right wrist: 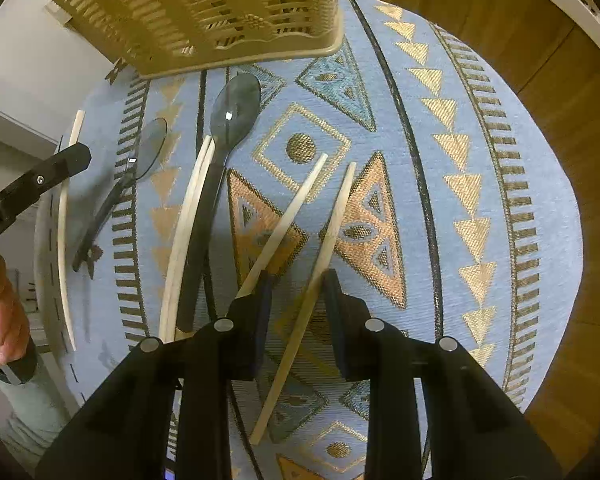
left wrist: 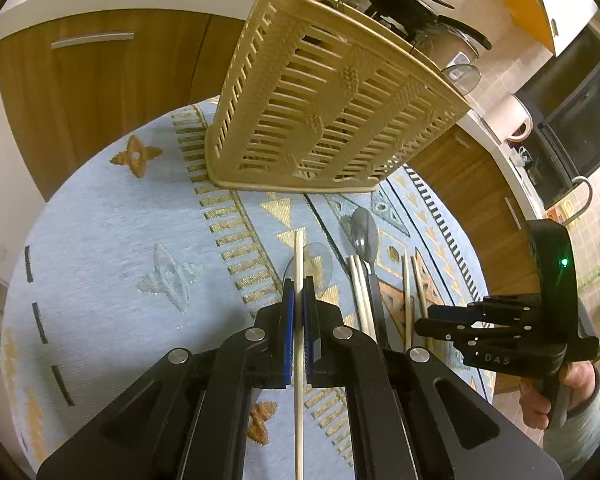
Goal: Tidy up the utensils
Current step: 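Close the right tool on a wooden chopstick, then lift both chopsticks and carry them over the beige basket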
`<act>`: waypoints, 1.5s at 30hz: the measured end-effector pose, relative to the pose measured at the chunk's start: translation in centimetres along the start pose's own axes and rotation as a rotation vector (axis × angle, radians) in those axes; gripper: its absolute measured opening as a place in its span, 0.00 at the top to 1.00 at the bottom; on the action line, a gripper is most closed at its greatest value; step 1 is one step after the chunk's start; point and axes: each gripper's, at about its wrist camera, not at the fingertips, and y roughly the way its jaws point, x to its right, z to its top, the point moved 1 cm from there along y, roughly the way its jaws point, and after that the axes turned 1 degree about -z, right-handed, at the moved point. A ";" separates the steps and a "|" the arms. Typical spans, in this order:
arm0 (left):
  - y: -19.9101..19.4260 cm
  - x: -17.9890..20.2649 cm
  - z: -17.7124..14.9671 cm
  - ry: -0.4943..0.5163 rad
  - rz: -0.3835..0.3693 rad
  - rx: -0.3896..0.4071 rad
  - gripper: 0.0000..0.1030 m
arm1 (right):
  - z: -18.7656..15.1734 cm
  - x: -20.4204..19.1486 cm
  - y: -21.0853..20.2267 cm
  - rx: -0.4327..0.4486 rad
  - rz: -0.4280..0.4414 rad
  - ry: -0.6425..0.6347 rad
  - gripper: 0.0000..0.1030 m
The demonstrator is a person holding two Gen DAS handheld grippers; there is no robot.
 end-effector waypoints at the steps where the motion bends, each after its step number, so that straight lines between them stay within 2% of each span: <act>1: 0.1 0.0 -0.1 0.000 -0.001 -0.001 0.98 | 0.0 -0.4 0.1 0.005 -0.013 -0.005 0.79; 3: 0.1 0.0 -0.1 0.002 -0.003 -0.002 0.98 | -0.3 -0.8 0.3 0.016 -0.060 -0.023 0.92; 10: -0.7 0.5 -0.2 0.005 -0.016 0.032 0.98 | -1.4 -1.7 0.0 0.080 -0.085 -0.076 0.94; 13: -1.5 1.1 -0.1 0.019 -0.013 0.052 0.98 | -2.1 -1.2 -0.3 0.099 -0.049 -0.062 0.96; 18: -3.0 2.3 0.3 0.048 -0.014 0.096 0.98 | -3.9 -0.5 -2.7 0.213 0.007 -0.067 0.96; 25: -4.6 4.0 0.9 0.086 -0.015 0.146 0.98 | -5.8 1.2 -6.6 0.318 0.104 -0.050 0.96; 28: -5.5 4.7 1.3 0.106 -0.018 0.179 0.98 | -6.2 2.3 -10.1 0.400 0.156 -0.052 0.96; 33: -8.0 6.4 2.8 0.157 -0.034 0.285 0.98 | -5.3 3.1 -13.7 0.532 0.230 -0.021 0.96; 36: -9.6 7.5 4.4 0.187 -0.027 0.354 0.98 | -4.3 3.0 -16.4 0.671 0.242 -0.020 0.96; 38: -10.5 8.6 5.7 0.215 -0.010 0.400 0.98 | -3.6 2.8 -17.8 0.733 0.261 -0.023 0.96; 45: -12.9 11.4 9.6 0.275 0.027 0.573 0.98 | -0.4 1.4 -22.3 0.958 0.178 -0.045 0.96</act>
